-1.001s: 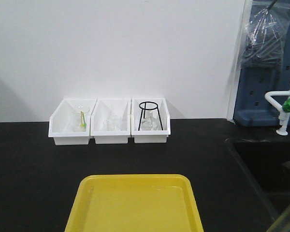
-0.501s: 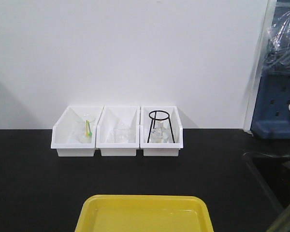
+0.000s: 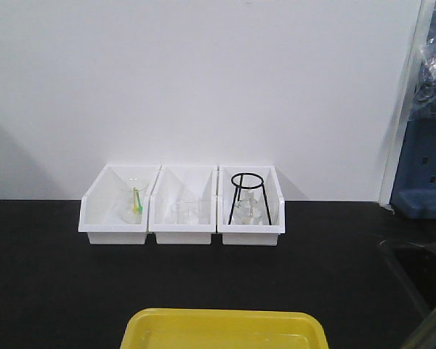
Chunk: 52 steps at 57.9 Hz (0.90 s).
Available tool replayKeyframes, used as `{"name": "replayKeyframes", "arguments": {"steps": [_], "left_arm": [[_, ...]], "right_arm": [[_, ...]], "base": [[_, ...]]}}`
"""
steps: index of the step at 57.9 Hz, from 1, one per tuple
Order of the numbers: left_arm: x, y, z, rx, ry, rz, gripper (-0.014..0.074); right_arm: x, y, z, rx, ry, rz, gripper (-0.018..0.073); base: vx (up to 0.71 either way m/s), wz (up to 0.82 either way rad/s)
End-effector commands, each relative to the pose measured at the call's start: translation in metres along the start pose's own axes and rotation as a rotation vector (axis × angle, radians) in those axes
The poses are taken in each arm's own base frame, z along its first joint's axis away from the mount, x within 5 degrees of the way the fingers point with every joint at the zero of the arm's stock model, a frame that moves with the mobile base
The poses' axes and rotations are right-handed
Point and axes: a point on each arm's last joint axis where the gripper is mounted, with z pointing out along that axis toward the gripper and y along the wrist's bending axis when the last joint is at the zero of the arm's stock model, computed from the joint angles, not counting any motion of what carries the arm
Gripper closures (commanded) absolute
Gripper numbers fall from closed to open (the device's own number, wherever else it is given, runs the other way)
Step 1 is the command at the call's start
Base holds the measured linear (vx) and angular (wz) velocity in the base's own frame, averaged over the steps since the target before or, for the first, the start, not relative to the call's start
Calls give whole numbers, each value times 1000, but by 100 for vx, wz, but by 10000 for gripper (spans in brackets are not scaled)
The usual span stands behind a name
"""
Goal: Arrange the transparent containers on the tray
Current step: 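Extend both grippers holding tubes over the yellow tray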
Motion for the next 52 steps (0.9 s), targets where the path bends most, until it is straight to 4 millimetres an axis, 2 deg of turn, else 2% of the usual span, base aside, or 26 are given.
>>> {"name": "replayKeyframes", "arguments": {"steps": [1, 43, 52], "left_arm": [[-20, -5, -3, 52, -128, 12, 388], [-20, -5, -3, 52, -121, 2, 388], [-19, -8, 8, 67, -107, 4, 386]], "right_arm": [[-18, -2, -4, 18, -121, -6, 540], [-18, -2, -4, 18, -126, -3, 540], [-14, -2, 3, 12, -74, 29, 540]], "base": [[3, 1], [0, 0], [0, 0]]}}
